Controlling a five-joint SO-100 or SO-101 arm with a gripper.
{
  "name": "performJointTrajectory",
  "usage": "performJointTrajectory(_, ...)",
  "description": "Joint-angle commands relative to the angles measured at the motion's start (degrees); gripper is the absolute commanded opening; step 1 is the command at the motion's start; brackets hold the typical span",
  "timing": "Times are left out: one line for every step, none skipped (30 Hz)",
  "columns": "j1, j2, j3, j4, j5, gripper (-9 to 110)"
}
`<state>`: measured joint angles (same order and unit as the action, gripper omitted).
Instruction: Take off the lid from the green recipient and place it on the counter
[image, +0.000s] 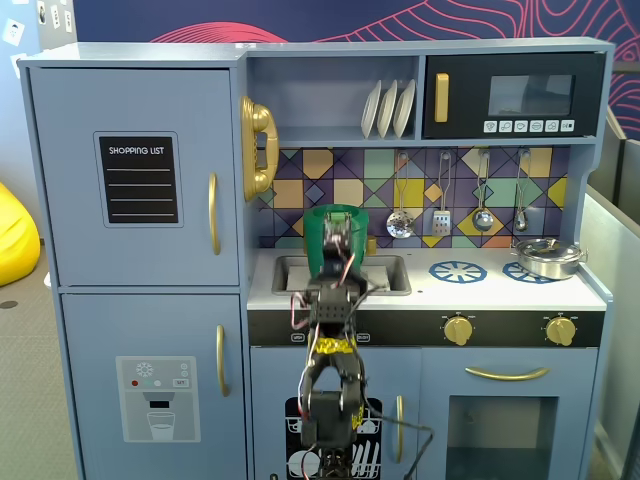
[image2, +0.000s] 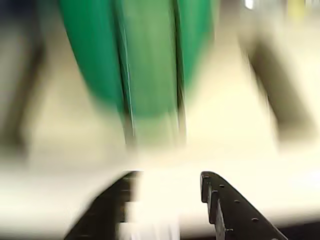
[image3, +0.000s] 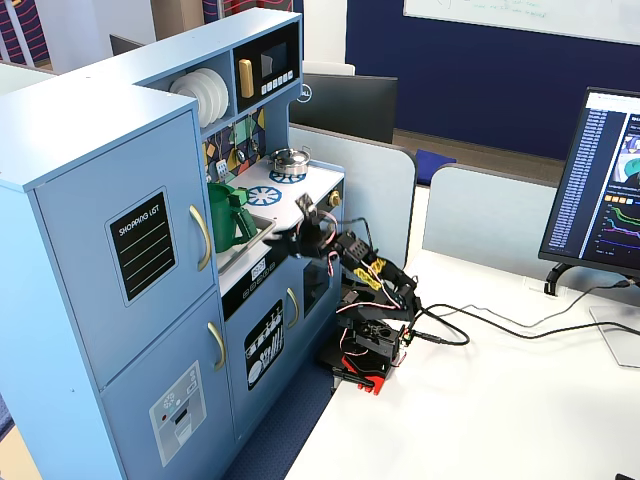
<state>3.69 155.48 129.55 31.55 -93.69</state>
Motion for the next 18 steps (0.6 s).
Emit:
performJointTrajectory(0.79, -6.33, -11.78, -3.16, 1.14, 27)
performJointTrajectory(1.05, -7.12, -12.92, -3.25, 0.53, 29)
performJointTrajectory(1.32, -7.82, -13.71, -3.43, -0.26, 31)
performJointTrajectory(1.67, -8.26, -14.41, -3.52, -0.97, 33)
performJointTrajectory(1.67, -8.7, -15.12, -3.87, -1.23, 34)
performJointTrajectory(1.49, -9.32, -16.0, -4.22, -1.14, 35)
performJointTrajectory(1.32, -9.93, -16.87, -4.39, -1.32, 36)
performJointTrajectory(1.32, -10.46, -17.75, -4.48, -1.58, 36)
performJointTrajectory(1.32, -11.16, -18.46, -4.92, -1.76, 37)
performJointTrajectory(1.32, -11.95, -18.98, -5.71, -1.93, 36)
performJointTrajectory(1.49, -12.74, -19.51, -6.5, -2.02, 36)
performJointTrajectory(1.49, -13.62, -20.13, -7.12, -1.93, 36)
performJointTrajectory(1.58, -14.5, -20.83, -7.47, -1.93, 36)
performJointTrajectory(1.58, -15.29, -21.53, -7.65, -2.2, 36)
performJointTrajectory(1.49, -16.17, -22.15, -7.91, -2.55, 36)
performJointTrajectory(1.41, -17.05, -22.85, -8.35, -2.81, 36)
performJointTrajectory(1.32, -18.02, -23.47, -8.88, -2.9, 36)
performJointTrajectory(1.32, -19.07, -24.26, -9.49, -3.08, 36)
